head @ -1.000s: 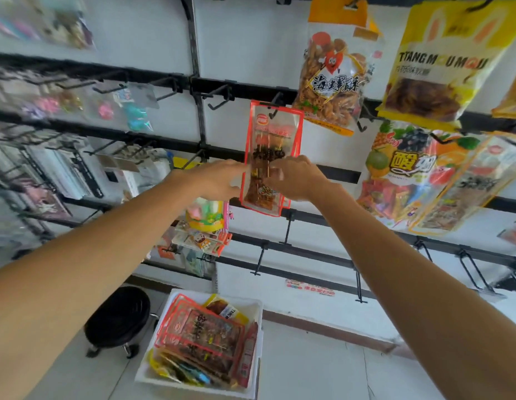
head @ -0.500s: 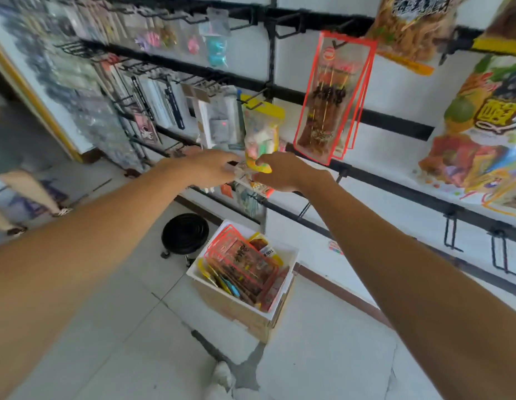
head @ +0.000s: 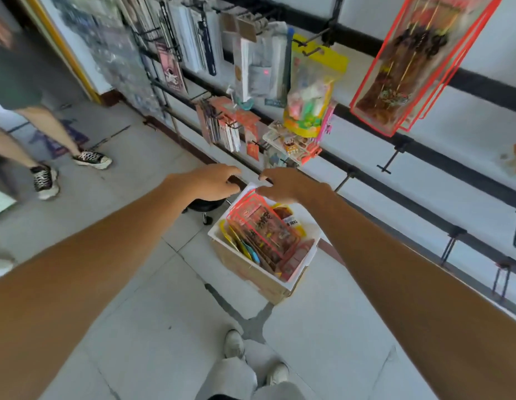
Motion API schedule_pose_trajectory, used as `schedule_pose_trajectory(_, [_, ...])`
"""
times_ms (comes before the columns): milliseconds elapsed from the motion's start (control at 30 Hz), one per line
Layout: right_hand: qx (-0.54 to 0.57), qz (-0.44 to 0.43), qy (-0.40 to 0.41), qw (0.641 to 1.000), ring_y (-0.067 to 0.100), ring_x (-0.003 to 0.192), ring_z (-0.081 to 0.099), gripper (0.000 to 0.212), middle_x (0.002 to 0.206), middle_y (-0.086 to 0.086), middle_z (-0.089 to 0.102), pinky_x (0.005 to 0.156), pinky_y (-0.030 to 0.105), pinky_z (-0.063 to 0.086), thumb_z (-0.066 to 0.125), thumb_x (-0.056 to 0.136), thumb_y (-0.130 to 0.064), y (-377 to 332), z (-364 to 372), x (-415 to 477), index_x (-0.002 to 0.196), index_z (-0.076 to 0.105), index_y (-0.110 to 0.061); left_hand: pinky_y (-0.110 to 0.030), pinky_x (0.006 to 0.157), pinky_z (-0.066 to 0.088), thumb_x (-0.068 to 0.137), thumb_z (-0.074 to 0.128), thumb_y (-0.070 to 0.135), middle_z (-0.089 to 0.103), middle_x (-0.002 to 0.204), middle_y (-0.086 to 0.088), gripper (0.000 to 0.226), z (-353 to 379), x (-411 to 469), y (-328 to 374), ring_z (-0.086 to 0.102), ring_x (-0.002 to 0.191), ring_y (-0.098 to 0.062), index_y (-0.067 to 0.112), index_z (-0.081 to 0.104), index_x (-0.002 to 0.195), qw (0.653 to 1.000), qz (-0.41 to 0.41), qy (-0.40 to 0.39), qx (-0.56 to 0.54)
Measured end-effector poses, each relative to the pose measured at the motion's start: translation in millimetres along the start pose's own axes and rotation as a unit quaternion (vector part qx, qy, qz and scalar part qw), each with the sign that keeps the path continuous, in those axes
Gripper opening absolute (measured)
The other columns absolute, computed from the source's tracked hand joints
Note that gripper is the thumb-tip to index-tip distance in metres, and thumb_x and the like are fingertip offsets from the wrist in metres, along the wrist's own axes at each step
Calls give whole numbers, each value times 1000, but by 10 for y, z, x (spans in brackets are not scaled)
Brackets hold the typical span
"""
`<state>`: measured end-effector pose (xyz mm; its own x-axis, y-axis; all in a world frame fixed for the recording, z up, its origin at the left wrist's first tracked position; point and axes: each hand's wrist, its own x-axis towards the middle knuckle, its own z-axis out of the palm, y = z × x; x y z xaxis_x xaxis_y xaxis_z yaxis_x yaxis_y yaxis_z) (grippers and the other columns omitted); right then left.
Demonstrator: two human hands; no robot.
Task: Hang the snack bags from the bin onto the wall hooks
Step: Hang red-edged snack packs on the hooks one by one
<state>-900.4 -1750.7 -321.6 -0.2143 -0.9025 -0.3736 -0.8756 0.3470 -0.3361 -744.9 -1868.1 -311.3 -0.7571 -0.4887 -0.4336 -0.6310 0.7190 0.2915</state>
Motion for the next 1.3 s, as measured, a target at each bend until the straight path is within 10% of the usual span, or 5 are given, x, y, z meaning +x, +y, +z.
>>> schedule_pose_trajectory(733, [22,62,-171,983,27,117,56,54,135,6,56,95,41,48,44,97,-46,1132,1579,2075,145,37,-22,-30,99,41,100,51,27,49,146,-4,46,1615,1760,-1217,51,129,-18,20,44,145,971,-106,-31,-210])
schedule_pose_trajectory(1300, [17,105,-61,993,37,130,39,74,143,15,35,100,49,44,62,90,-38,1533,2686,2822,148,21,-19,-30,95,39,95,57,19,57,132,-2,45,2588,2363,-1570,42,124,-21,18,50,140,985,-56,92,-132])
